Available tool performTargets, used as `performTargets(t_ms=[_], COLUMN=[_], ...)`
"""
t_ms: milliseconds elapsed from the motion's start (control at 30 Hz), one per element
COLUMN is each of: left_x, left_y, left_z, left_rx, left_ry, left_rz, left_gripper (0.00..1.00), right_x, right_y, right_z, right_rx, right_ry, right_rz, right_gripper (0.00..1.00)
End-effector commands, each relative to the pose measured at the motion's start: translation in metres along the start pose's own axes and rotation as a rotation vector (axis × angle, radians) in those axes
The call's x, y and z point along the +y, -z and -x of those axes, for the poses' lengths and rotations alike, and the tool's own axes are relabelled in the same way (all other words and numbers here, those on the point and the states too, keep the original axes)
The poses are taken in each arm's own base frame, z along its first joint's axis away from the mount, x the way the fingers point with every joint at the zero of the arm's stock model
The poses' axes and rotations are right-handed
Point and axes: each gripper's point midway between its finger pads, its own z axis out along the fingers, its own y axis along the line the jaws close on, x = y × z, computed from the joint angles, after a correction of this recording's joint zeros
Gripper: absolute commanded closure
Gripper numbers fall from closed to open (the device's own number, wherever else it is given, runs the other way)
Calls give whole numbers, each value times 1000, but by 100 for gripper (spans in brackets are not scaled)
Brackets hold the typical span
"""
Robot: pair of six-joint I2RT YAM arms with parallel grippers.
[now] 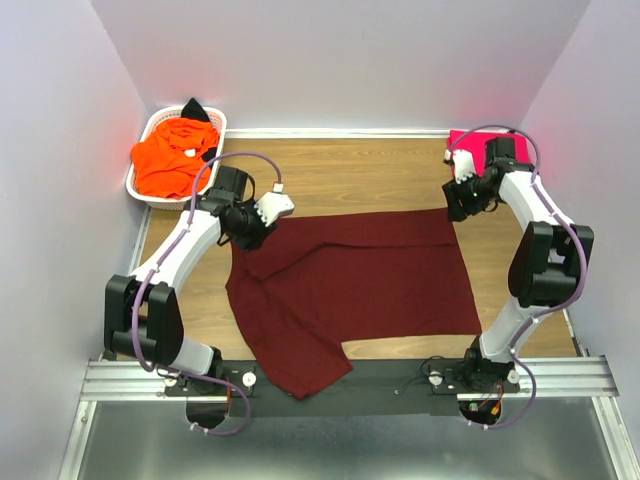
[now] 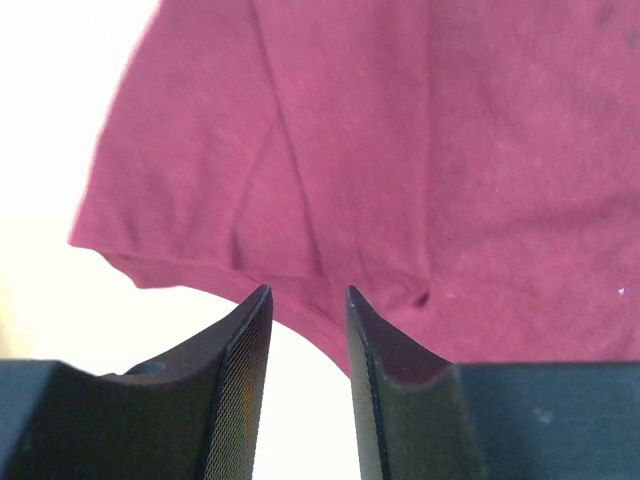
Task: Fold and stack the t-shirts
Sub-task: Fold the tshirt
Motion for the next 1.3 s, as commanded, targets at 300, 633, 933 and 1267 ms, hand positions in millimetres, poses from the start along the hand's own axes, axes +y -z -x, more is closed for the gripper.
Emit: performTargets(t_ms=[300, 633, 933, 1267], left_x=[14, 15, 11, 1], left_y=[-48, -85, -109, -120], left_z=[27, 51, 50, 58], left_rx=[-50, -87, -61, -58], left_ry=[118, 169, 178, 146], left_rz=[-90, -205, -221, -232], left_gripper=[53, 53, 54, 61], right_x=[26, 24, 21, 16], right_y=[-29, -41, -42, -41], right_z=[-18, -49, -49, -47], right_rx=[103, 209, 219, 220], right_ry=[-90, -77, -83, -78], right_rz=[198, 178, 166, 146], right_gripper=[59, 60, 60, 60])
